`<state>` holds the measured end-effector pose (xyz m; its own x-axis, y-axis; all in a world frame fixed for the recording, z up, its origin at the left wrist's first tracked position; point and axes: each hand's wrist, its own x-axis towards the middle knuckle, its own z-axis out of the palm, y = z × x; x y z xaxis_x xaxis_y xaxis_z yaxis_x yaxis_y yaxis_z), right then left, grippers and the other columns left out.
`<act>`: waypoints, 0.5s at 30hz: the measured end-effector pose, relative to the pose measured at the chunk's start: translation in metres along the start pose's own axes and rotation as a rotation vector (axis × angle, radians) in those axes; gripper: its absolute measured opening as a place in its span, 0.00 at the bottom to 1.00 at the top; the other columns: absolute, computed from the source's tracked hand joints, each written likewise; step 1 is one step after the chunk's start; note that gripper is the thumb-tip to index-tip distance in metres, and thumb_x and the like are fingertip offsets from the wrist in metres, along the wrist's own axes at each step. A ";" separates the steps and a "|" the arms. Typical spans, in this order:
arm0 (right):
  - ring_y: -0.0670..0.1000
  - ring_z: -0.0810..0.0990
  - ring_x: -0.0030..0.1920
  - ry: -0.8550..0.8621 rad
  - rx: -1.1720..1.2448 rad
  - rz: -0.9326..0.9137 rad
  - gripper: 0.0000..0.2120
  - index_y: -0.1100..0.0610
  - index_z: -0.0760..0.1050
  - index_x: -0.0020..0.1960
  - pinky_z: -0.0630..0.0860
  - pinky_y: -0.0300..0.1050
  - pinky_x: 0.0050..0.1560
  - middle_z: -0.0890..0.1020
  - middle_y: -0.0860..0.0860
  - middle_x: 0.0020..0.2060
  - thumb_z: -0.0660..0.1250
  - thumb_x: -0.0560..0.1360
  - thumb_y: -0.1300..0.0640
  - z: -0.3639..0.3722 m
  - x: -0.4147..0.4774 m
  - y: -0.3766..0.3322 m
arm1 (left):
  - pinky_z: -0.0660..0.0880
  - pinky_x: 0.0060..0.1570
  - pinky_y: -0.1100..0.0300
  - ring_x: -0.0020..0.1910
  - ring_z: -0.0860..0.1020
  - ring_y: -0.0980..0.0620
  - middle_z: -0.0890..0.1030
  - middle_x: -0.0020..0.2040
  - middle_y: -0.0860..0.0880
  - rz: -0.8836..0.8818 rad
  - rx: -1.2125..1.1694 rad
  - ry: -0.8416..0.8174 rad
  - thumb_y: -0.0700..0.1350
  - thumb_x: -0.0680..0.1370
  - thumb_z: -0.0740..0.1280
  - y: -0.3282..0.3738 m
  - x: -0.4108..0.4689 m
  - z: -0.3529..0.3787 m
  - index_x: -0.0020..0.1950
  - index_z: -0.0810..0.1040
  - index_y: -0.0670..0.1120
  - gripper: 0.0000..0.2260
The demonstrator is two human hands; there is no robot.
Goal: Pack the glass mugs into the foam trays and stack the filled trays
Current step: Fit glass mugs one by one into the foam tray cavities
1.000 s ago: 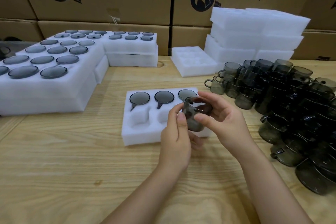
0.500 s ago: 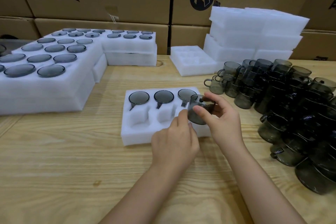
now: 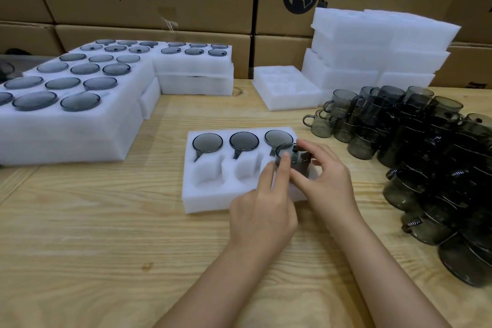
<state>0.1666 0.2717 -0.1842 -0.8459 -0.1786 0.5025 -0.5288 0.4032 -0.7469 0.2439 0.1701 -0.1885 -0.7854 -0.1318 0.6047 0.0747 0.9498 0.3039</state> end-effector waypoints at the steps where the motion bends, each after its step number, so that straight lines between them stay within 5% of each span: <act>1: 0.36 0.73 0.54 -0.016 -0.037 -0.012 0.26 0.52 0.74 0.63 0.64 0.23 0.55 0.76 0.40 0.53 0.75 0.66 0.58 -0.001 0.000 0.000 | 0.66 0.17 0.65 0.19 0.74 0.47 0.82 0.58 0.44 0.000 0.011 -0.009 0.45 0.70 0.55 0.000 -0.001 0.001 0.64 0.78 0.44 0.25; 5: 0.36 0.71 0.59 -0.121 -0.069 -0.058 0.30 0.56 0.70 0.69 0.62 0.24 0.59 0.75 0.42 0.59 0.74 0.69 0.58 -0.013 -0.001 0.002 | 0.64 0.16 0.66 0.17 0.73 0.48 0.81 0.60 0.43 0.022 0.021 -0.038 0.44 0.69 0.57 0.002 -0.003 0.003 0.65 0.78 0.41 0.25; 9: 0.32 0.68 0.60 -0.038 -0.138 -0.100 0.27 0.58 0.74 0.65 0.59 0.21 0.60 0.72 0.41 0.60 0.76 0.67 0.59 -0.010 -0.004 0.003 | 0.65 0.17 0.64 0.19 0.74 0.45 0.79 0.62 0.39 -0.022 -0.055 -0.097 0.38 0.63 0.74 0.002 -0.005 0.005 0.67 0.74 0.37 0.32; 13: 0.31 0.68 0.59 -0.041 -0.113 -0.068 0.24 0.57 0.77 0.62 0.60 0.21 0.60 0.74 0.41 0.59 0.77 0.66 0.59 -0.009 -0.004 0.004 | 0.67 0.18 0.62 0.21 0.76 0.44 0.76 0.65 0.37 -0.046 -0.123 -0.124 0.36 0.63 0.75 0.001 -0.004 0.006 0.68 0.73 0.36 0.33; 15: 0.37 0.73 0.60 -0.065 -0.107 -0.085 0.21 0.58 0.78 0.60 0.64 0.27 0.62 0.77 0.45 0.58 0.75 0.69 0.55 -0.015 -0.004 0.003 | 0.68 0.19 0.62 0.22 0.77 0.43 0.75 0.66 0.37 -0.049 -0.162 -0.121 0.36 0.64 0.74 0.000 -0.005 0.007 0.68 0.72 0.36 0.32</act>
<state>0.1699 0.2870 -0.1818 -0.8029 -0.2728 0.5301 -0.5914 0.4766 -0.6504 0.2439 0.1726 -0.1964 -0.8580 -0.1322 0.4964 0.1247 0.8839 0.4508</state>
